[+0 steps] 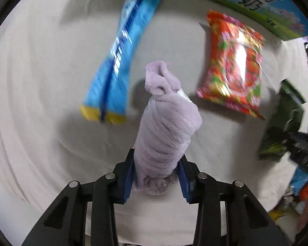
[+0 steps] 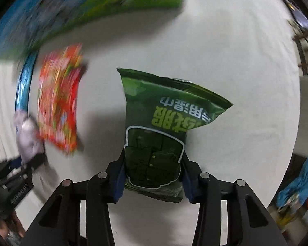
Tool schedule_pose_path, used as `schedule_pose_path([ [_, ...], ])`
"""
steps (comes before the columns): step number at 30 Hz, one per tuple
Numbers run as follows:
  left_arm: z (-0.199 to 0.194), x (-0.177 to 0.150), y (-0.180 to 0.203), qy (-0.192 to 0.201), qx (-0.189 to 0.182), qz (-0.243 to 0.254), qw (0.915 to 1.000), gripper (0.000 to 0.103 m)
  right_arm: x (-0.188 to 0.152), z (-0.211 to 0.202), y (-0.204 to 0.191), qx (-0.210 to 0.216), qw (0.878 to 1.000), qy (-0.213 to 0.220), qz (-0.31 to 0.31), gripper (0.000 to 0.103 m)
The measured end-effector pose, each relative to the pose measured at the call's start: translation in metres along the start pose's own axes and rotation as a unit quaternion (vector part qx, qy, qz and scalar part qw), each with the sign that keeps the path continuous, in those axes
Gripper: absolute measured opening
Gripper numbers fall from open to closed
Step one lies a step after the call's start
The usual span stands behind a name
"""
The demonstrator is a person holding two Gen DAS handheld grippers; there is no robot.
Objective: Organize soft objects
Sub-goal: 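Lower the towel and green bag into the box and release both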
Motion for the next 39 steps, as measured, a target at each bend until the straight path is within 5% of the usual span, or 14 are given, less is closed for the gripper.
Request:
schedule_pose_path([
  [7,0.014,0.002,0.011,-0.005,-0.021,-0.016,0.9996,0.052,-0.012,0.019,-0.017,-0.010,1.000,0.001,-0.018,0.056],
  [9,0.014,0.013,0.010,-0.009,-0.023,-0.021,0.9995,0.052,-0.004,0.020,-0.035,-0.001,1.000,0.010,-0.004,0.067],
  [15,-0.001,0.036,0.011,0.008,0.000,-0.023,0.9997,0.047,0.018,0.012,-0.032,0.018,0.998,0.037,0.052,0.068],
  [16,-0.003,0.031,0.012,0.016,0.008,-0.020,0.9996,0.037,0.020,0.009,-0.028,0.014,0.997,0.042,0.059,0.065],
  [19,-0.012,0.028,0.024,0.018,0.003,-0.026,0.9995,0.032,0.020,0.000,-0.020,-0.005,0.997,0.051,0.062,0.044],
  [22,-0.017,0.020,0.029,0.020,-0.006,-0.033,0.9992,0.032,0.010,-0.014,-0.015,0.007,0.997,0.047,0.056,0.041],
  [29,-0.066,0.005,0.053,0.060,-0.035,-0.027,0.9972,0.032,-0.011,-0.042,-0.049,0.029,0.997,0.068,0.021,0.039],
  [37,-0.171,0.033,0.059,0.145,-0.050,-0.017,0.9879,0.032,-0.007,-0.145,-0.072,0.052,0.991,0.120,-0.021,0.039],
  [39,-0.200,0.039,0.031,0.167,-0.047,-0.012,0.9847,0.032,-0.002,-0.169,-0.078,0.045,0.990,0.133,-0.034,0.039],
])
Point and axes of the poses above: each gripper's, at about its wrist camera, not at the fingertips, and z roughly the way its jaws point, y to its right, x to its top, the point moved 10 cm from there along z, roughly the way its jaws point, and after that the axes turned 12 degrees about x, right-handed, at the moved point
